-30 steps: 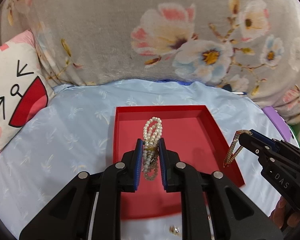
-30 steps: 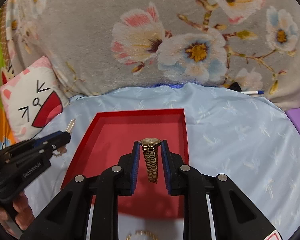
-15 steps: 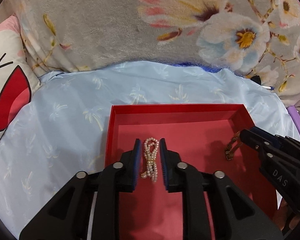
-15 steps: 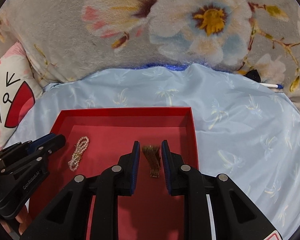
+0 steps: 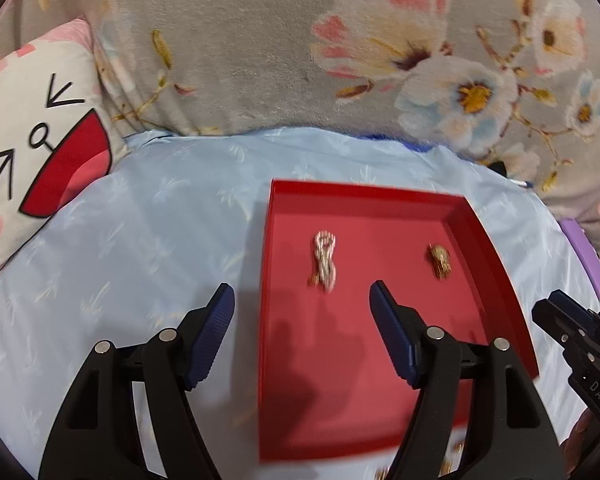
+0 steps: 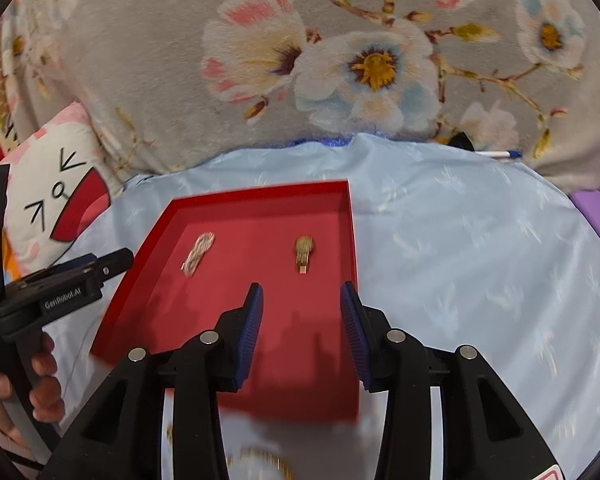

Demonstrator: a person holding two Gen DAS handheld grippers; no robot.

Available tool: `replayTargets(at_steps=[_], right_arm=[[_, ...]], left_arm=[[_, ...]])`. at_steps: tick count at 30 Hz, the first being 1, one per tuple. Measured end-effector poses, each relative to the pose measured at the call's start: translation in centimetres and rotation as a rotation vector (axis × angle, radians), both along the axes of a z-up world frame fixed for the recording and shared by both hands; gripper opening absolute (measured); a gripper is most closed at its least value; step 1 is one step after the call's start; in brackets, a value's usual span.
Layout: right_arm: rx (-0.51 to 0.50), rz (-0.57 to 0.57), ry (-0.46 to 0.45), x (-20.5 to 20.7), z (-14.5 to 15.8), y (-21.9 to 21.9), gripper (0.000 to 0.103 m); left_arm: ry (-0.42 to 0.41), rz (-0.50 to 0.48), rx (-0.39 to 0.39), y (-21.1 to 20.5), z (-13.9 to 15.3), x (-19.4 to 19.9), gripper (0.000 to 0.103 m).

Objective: Organize jewelry
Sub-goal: 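Grasp the black-bead bracelet with the left tool while the right tool approaches the gold cuff, then grasp the gold cuff bangle with the right tool while the left tool lifts the bead bracelet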

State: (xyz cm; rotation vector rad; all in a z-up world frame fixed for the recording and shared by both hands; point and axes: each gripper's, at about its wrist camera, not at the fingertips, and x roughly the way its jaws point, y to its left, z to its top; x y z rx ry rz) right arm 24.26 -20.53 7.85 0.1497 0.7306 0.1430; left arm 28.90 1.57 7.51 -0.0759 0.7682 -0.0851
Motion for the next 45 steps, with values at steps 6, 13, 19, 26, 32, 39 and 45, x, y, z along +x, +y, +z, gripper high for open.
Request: replayTargets(at_steps=[6, 13, 19, 26, 32, 39, 45], right_arm=[[0.029, 0.011, 0.015, -9.2, -1.7, -0.4, 0.048], [0.064, 0.022, 0.070, -17.3, -4.6, 0.4, 0.048], [0.042, 0.016, 0.095, -21.0, -6.7, 1.0, 0.048], [0.040, 0.002, 0.106, -21.6, -7.3, 0.9, 0.049], [0.022, -0.001, 0.100, -21.6, -7.3, 1.3, 0.049], [0.021, 0.006, 0.121, -20.7, -7.2, 1.5, 0.054], [0.013, 0.009, 0.156, -17.7, -5.8, 1.8, 0.054]], left_arm=[[0.012, -0.014, -0.013, 0.6, -1.7, -8.1, 0.068], [0.057, -0.009, -0.054, 1.6, -4.5, -15.6, 0.068], [0.051, 0.007, 0.027, 0.7, -6.3, -19.5, 0.068], [0.082, -0.006, 0.049, 0.0, -7.7, -19.8, 0.067], [0.092, -0.010, 0.064, -0.4, -8.1, -19.4, 0.059], [0.082, -0.053, 0.058, -1.0, -8.0, -19.3, 0.010], [0.057, -0.071, 0.018, -0.6, -7.4, -19.6, 0.007]])
